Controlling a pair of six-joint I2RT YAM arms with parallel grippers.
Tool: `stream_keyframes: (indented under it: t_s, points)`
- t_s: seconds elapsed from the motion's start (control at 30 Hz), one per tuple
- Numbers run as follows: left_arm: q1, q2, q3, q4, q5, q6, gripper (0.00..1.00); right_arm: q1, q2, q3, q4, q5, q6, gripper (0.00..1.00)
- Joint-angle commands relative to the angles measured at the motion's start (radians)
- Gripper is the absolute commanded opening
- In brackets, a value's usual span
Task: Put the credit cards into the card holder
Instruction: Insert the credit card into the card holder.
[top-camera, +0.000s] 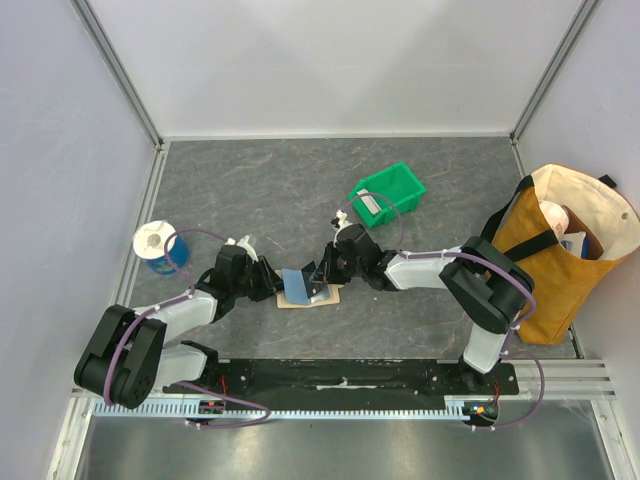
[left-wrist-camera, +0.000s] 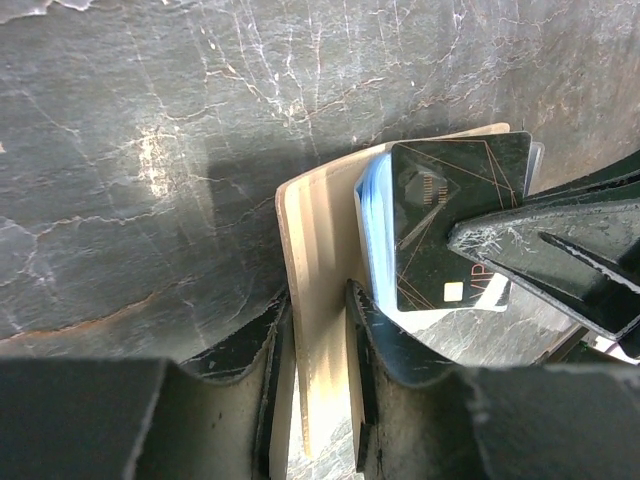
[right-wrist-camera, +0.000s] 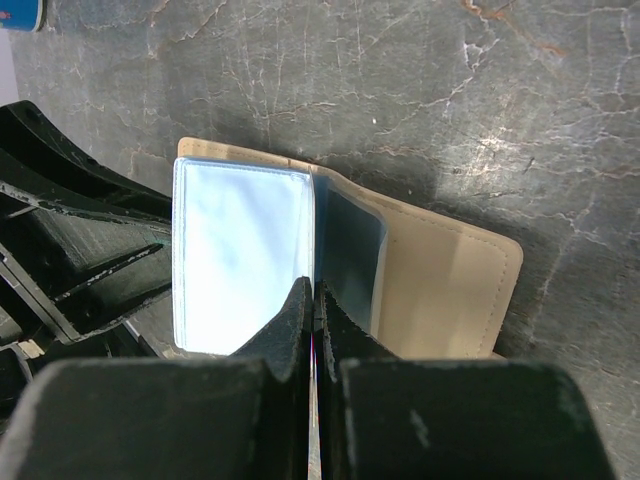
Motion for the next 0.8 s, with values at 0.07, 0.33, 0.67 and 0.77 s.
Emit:
stream_keyframes:
  t_s: [0.07,0.33,0.67,0.77]
  points:
    - [-0.001,-0.014,0.016,-0.037,-0.029,0.056,0.32,-0.005,0.002,0.0,0.006,0.008,-0.008,0.0]
    - [-0.002,-0.022,0.017,-0.056,-0.048,0.064,0.31,-0.005,0.007,0.002,0.008,0.004,-0.008,0.0]
    - [0.003,-0.053,0.014,-0.082,-0.08,0.055,0.36,-0.007,0.01,0.008,0.005,-0.004,-0.013,0.0]
    - [0.006,-0.056,0.016,-0.089,-0.083,0.051,0.38,-0.007,0.01,0.008,0.003,-0.005,-0.011,0.0]
